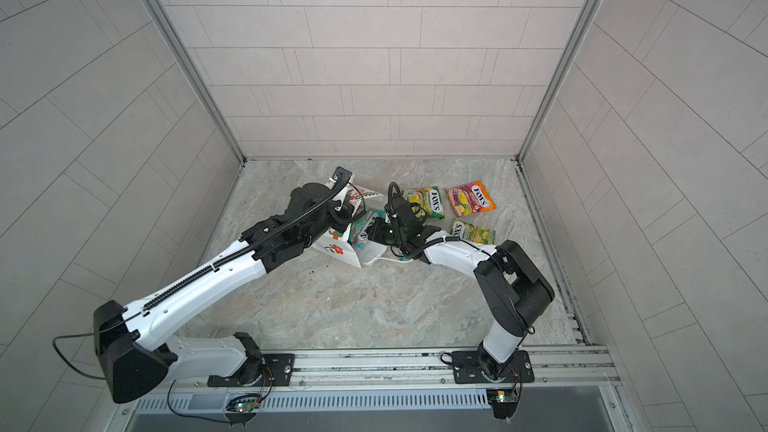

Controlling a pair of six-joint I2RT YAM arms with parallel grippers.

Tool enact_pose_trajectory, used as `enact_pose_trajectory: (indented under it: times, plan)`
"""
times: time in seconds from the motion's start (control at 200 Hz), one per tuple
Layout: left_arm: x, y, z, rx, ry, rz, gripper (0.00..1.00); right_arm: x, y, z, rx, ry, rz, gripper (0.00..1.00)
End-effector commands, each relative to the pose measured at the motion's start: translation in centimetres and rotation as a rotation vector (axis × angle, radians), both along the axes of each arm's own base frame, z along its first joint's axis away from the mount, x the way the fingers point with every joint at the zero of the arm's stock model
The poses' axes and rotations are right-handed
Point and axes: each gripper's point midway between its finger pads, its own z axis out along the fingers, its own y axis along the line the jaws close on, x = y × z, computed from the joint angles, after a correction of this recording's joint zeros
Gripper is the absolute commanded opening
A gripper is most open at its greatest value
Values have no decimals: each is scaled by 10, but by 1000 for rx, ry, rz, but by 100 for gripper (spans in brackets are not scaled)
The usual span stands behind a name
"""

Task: Take the snacks out of the paper bag
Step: 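Reach into the bag and grasp the teal Mint Blossom packet with the right gripper, then lift the teal Mint Blossom packet out of the bag with the right gripper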

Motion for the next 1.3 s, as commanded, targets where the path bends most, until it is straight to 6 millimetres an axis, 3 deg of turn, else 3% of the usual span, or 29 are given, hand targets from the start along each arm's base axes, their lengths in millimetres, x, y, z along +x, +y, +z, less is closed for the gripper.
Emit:
enact_pose_trajectory:
  times: [0.0,0.195,0.691,1.066,1.296]
  plan:
    - [-1,3,7,4,-21,13,0,-5,-15,15,-49,-47,11,0]
    - [0,3,6,6,-17,14,0,-14,-34,27,-122,-114,38,0]
    - [1,5,5,11,-15,28,0,-54,-50,82,-272,-348,286,0]
    - [1,5,5,14,-13,29,0,-77,-67,144,-286,-513,303,0]
    - [1,5,5,13,-11,28,0,-87,-90,168,-343,-574,254,0]
